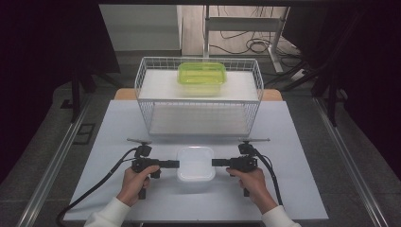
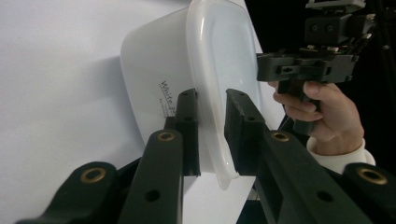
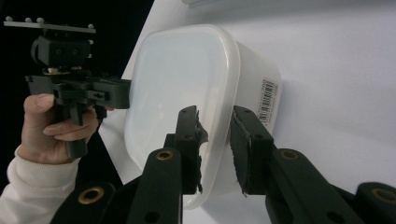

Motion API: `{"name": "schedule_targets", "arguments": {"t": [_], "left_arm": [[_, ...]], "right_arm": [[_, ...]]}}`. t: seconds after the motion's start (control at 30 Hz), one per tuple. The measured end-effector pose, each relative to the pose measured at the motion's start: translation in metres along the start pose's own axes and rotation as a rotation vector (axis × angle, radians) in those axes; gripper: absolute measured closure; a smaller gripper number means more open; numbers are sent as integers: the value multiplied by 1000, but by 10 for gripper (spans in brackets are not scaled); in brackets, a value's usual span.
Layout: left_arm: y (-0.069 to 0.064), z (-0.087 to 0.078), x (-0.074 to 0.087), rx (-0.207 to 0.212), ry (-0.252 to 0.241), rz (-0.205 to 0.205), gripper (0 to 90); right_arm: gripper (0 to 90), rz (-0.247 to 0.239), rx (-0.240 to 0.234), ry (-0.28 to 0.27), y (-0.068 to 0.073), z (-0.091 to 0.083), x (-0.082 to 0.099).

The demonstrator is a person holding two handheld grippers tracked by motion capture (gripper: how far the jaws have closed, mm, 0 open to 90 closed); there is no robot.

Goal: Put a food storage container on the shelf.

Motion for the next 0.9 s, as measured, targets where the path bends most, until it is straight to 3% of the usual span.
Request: {"name": "schedule_targets", "arguments": {"t": [0.43,0.9], "left_arm": [[-6,-4,0,-31,-15,56,809],[-23,-12,-3,-25,-41,120,809]], "right_arm": [[786,-61,8,-21,6,-6,0],[786,-144,13,-57,20,-20,-2]]}}
Point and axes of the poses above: each handheld gripper's, and its own axes: z roughly forward along the jaws, x roughly out of its underside, y roughly to its left, the point moved 4 cm from there along z, roughly forward along the jaws, and after that the axes turned 8 degrees about y, right-handed, at the moved point
